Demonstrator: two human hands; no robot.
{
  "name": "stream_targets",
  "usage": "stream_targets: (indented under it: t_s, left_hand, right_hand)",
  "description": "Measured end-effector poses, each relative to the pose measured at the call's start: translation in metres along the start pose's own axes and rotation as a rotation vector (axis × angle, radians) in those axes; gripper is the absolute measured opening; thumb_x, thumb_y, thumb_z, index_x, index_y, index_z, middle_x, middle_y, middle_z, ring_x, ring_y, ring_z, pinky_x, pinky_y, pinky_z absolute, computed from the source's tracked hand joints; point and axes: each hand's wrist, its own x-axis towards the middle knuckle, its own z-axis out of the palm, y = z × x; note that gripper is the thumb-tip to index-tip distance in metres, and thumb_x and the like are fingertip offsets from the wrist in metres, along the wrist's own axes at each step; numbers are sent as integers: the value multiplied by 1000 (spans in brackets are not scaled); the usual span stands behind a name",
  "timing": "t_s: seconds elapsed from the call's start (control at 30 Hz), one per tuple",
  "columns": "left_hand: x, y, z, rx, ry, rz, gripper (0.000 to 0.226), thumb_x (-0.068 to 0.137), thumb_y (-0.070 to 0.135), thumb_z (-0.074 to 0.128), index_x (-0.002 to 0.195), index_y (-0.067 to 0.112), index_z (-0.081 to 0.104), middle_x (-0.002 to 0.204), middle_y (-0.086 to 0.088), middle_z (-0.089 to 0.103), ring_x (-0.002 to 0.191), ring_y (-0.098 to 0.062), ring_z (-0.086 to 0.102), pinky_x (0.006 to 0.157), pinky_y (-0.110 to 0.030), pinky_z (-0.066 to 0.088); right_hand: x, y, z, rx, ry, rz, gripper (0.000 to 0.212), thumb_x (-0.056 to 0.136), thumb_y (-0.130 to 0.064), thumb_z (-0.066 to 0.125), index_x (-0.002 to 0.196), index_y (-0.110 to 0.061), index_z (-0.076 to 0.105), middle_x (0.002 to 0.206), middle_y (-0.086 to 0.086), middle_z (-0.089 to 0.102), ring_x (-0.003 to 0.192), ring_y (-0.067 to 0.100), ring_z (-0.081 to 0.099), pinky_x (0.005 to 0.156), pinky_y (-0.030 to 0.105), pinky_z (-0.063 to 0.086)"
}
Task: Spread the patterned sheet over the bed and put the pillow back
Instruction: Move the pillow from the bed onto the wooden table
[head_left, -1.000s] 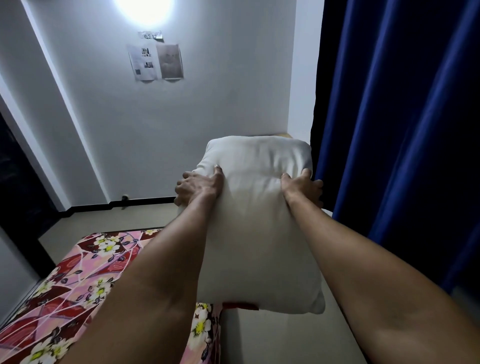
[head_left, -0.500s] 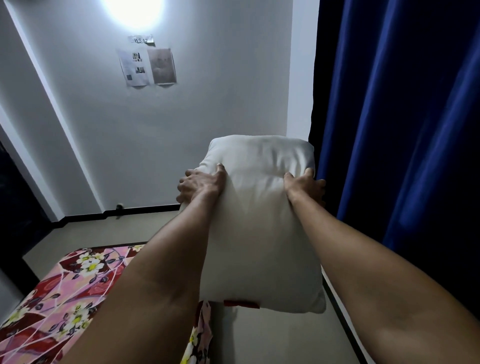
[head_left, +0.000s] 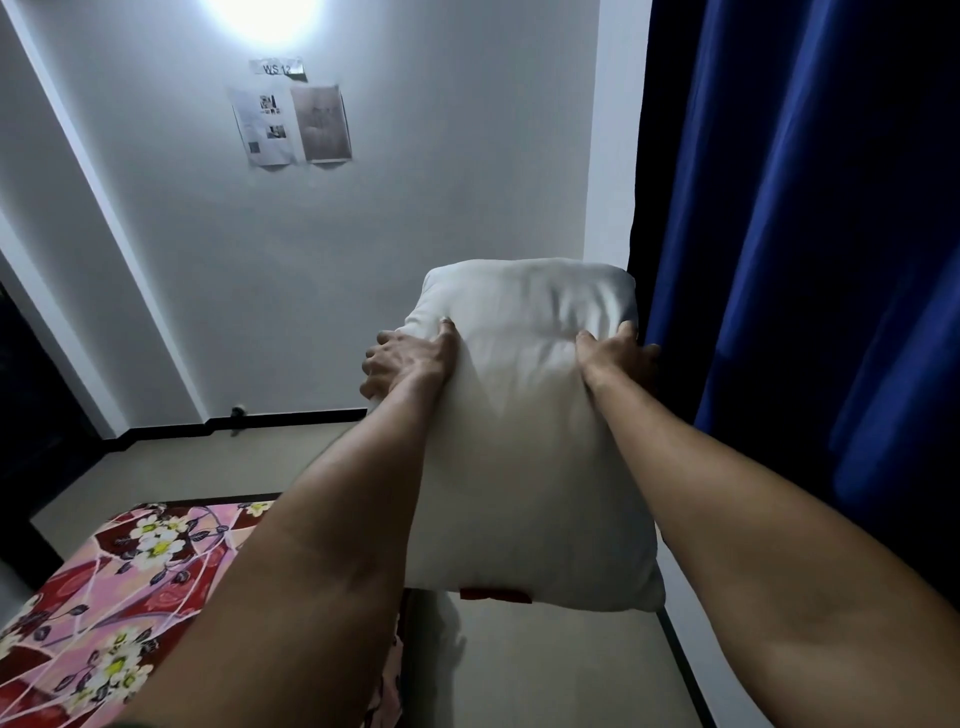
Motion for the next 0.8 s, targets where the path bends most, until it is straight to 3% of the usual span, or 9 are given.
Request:
stream_targets:
  t_s: [0.8]
  left_hand:
    - [198, 98, 87, -5, -49, 85, 93, 76, 80, 42, 132, 7, 47, 131, -15, 55, 123, -34, 52, 99, -51, 42]
  right_hand:
    - [155, -81, 135, 40, 60, 36, 62, 90, -50, 53, 146, -28, 42, 145, 18, 37, 134, 42, 40, 109, 50, 35]
